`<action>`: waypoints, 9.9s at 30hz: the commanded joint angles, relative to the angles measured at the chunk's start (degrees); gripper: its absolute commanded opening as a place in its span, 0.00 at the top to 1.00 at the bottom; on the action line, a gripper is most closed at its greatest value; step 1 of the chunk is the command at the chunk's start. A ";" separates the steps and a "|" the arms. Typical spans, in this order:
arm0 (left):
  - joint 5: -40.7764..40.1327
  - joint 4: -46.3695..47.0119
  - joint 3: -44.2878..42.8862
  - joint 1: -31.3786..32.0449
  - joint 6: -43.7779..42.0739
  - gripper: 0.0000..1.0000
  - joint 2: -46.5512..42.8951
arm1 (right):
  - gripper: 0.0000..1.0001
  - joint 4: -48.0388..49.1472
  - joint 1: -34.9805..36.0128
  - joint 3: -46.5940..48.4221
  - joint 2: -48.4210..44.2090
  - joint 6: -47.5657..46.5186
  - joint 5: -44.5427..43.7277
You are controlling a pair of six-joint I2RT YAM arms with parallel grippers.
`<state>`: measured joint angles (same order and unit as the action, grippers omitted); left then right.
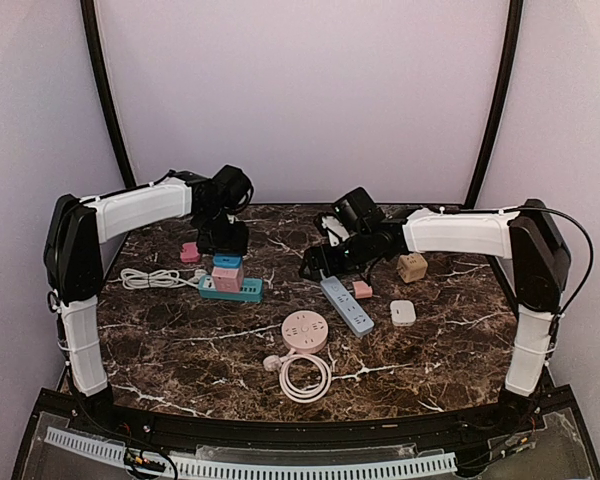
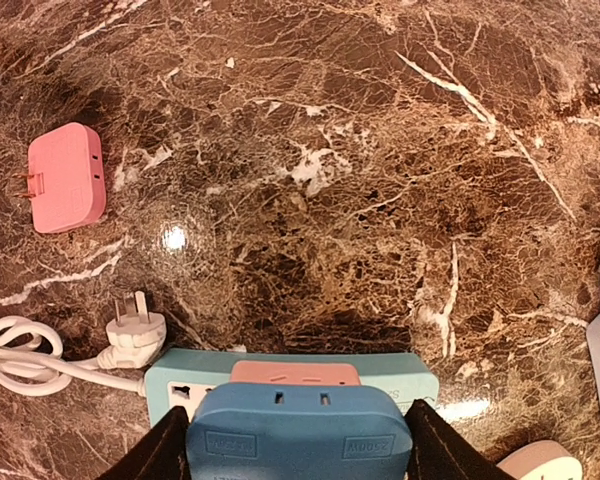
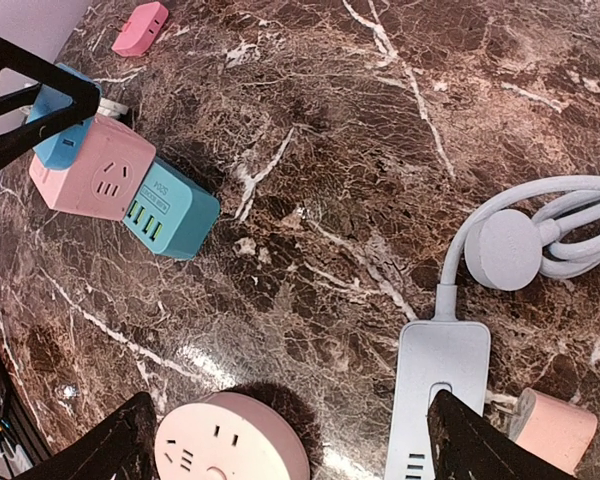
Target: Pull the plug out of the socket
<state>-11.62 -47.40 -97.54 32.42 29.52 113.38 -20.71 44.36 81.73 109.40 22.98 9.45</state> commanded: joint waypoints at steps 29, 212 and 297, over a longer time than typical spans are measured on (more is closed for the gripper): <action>16.82 16.52 0.85 10.07 -6.93 0.18 -2.84 | 0.10 3.35 -4.28 -1.62 -2.51 -0.91 9.73; 16.40 10.06 6.74 9.32 -2.80 0.30 -4.19 | 0.71 -6.96 -22.08 -26.24 -15.93 10.59 -25.42; 7.66 6.11 -3.85 15.43 0.12 0.99 4.94 | 1.00 15.11 0.54 -4.81 11.76 29.68 13.27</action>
<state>-4.16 -44.58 -100.05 45.80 28.51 119.92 -3.03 44.25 76.40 119.33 50.98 26.09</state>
